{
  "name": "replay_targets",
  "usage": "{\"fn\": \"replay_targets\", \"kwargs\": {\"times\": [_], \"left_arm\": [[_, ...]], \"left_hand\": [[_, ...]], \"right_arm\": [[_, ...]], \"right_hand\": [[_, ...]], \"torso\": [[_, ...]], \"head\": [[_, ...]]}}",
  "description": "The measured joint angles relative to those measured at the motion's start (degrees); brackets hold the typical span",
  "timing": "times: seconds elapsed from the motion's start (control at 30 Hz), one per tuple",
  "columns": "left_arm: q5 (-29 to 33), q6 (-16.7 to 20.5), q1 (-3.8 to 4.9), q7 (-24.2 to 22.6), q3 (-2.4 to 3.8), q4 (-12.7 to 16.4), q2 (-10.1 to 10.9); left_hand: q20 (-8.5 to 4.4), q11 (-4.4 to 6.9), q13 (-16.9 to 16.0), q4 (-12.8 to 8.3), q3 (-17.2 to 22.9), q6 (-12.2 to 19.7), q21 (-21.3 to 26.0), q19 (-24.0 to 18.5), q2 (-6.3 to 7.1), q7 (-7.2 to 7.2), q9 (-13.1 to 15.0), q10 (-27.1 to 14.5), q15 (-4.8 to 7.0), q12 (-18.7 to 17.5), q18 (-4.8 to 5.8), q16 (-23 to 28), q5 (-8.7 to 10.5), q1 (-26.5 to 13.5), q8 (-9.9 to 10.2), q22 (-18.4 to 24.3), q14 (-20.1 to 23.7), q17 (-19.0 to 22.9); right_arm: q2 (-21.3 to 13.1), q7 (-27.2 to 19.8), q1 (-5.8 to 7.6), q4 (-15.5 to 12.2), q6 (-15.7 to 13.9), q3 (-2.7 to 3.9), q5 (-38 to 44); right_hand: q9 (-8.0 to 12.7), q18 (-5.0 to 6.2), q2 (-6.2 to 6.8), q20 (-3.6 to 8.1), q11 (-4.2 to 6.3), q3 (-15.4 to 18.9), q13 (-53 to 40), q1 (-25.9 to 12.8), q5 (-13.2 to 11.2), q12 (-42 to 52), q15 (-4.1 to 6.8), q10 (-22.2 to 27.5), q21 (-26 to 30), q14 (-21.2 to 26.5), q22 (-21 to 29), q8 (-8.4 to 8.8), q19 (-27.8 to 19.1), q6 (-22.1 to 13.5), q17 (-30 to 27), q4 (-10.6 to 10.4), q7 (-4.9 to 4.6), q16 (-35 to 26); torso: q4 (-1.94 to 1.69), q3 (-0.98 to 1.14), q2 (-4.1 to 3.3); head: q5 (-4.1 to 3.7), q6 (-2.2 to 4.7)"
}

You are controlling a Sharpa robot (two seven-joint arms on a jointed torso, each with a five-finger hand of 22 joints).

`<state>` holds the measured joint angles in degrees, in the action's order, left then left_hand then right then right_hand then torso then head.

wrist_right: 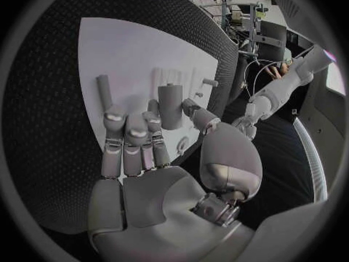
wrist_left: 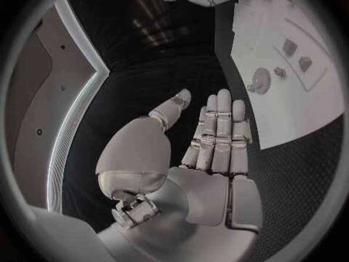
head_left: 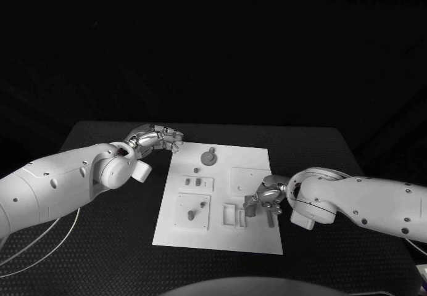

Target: Assemble the parts on the task board

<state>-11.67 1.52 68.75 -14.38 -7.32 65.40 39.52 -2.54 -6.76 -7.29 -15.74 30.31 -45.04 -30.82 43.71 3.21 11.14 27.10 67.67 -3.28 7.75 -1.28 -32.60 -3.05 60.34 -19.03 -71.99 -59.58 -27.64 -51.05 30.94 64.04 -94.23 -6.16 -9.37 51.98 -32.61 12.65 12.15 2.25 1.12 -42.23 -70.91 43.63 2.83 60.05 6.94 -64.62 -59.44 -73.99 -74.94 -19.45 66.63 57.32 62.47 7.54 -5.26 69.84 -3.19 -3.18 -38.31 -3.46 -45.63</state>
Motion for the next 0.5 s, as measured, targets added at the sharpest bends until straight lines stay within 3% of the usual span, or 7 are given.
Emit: {"fn": "replay_targets", "kwargs": {"times": [0.5], "left_arm": [[0.00,-0.13,0.00,0.30,0.00,0.06,-0.08]], "left_hand": [[0.00,0.00,0.00,0.00,0.00,0.00,0.22,0.00,0.00,0.00,-0.05,0.00,0.00,0.00,0.00,0.00,0.00,0.00,0.00,-0.05,0.00,-0.12]], "right_arm": [[5.87,0.80,0.28,2.55,0.76,-0.12,-4.87]], "right_hand": [[0.07,0.00,-0.32,0.00,0.00,0.18,0.00,-0.71,0.00,-0.21,-0.02,0.00,0.00,0.00,0.01,0.00,0.00,0.00,0.11,-0.18,0.02,0.00]], "torso": [[0.06,0.03,-0.07]], "head": [[0.35,0.12]]}}
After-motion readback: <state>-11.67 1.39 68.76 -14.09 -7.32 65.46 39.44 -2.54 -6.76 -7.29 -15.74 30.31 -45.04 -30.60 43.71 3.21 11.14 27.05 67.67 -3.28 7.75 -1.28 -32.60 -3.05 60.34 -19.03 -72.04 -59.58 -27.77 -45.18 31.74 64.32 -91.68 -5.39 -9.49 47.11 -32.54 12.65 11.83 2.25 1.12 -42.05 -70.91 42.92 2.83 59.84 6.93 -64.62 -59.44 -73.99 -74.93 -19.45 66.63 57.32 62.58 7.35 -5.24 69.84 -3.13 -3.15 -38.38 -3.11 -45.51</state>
